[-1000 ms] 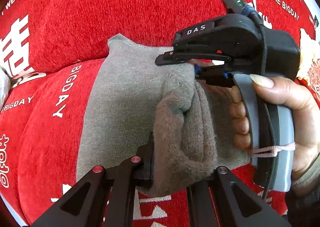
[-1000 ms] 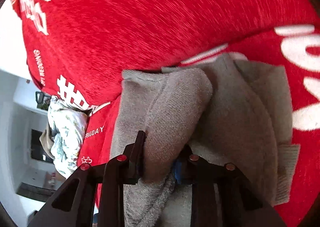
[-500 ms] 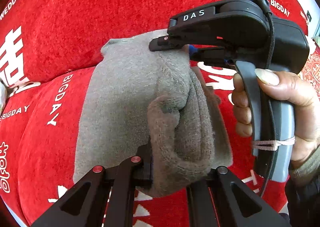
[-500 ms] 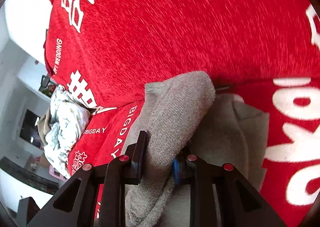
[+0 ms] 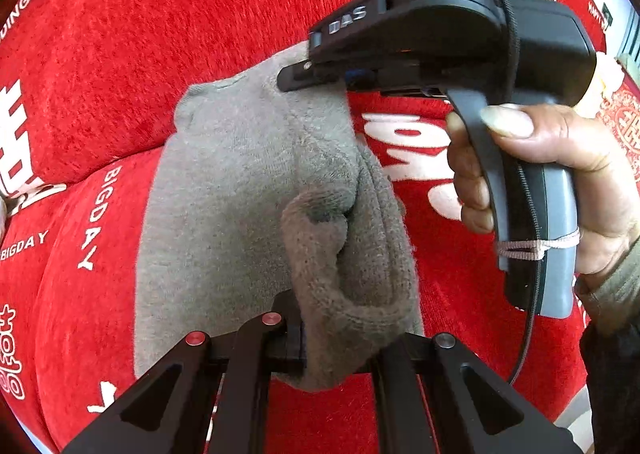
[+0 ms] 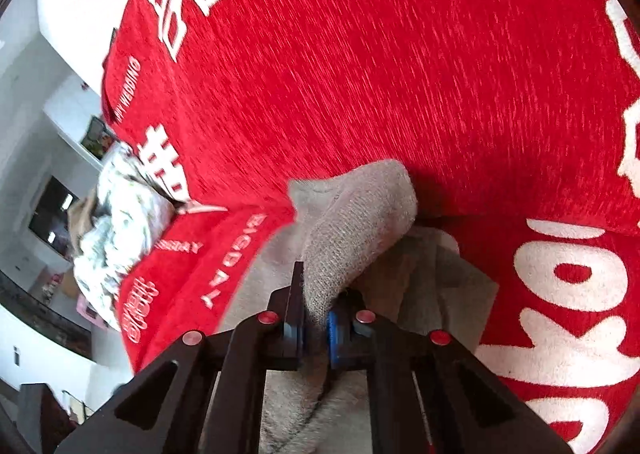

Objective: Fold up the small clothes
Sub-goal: 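Press the folded sweater ends together with both grippers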

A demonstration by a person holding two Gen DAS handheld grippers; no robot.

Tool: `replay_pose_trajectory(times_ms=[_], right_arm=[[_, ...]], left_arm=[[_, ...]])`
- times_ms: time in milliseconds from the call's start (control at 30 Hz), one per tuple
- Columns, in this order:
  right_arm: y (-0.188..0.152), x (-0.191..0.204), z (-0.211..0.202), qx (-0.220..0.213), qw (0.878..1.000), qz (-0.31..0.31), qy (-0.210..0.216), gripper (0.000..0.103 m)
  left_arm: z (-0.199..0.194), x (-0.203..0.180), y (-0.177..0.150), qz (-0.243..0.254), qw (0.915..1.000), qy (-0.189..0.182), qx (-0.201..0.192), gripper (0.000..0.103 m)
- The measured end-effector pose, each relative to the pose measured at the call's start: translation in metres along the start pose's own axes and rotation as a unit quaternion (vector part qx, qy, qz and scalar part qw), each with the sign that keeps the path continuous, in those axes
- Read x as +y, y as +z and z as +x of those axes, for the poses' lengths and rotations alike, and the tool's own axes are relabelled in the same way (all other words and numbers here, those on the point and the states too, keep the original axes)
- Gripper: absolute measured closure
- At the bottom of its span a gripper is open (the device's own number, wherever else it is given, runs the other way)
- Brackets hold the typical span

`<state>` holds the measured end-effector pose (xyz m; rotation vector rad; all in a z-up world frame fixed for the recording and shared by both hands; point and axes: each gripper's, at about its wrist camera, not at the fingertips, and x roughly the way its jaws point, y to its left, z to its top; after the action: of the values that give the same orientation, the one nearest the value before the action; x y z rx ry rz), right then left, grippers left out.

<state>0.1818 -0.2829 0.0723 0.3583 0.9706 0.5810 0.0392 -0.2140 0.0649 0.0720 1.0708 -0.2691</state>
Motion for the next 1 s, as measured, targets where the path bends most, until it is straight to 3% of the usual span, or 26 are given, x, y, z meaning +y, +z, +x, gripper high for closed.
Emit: replay_pose_trajectory(times_ms=[267,467,700,1000], right_arm=[[-0.022,-0.046,0.018,0.015,0.998,0.063,-0.004,0.094],[-0.011,-0.037,-0.005,-0.020,0.999,0.049,0.013,0.094],[-0.024,-0.060,0.021,0.008,0.997,0.072,-0.021,0.094],[-0.032,-0.070,0.027,0.000,0.995,0.099,-0.021,0.094]], left_arm=[[0.022,-0.013,-0.002,0.021,0.9995,0.012,0.019,0.095],[0.005,-0.022,0.008,0.022,0.9997,-0.006,-0.003,0.095],[0.042,-0.035,-0.001,0.036,0.9987,0.019,0.031,0.095],[0.050,-0.038,-0.003,0.048,0.9981,0.032,0.024,0.095]])
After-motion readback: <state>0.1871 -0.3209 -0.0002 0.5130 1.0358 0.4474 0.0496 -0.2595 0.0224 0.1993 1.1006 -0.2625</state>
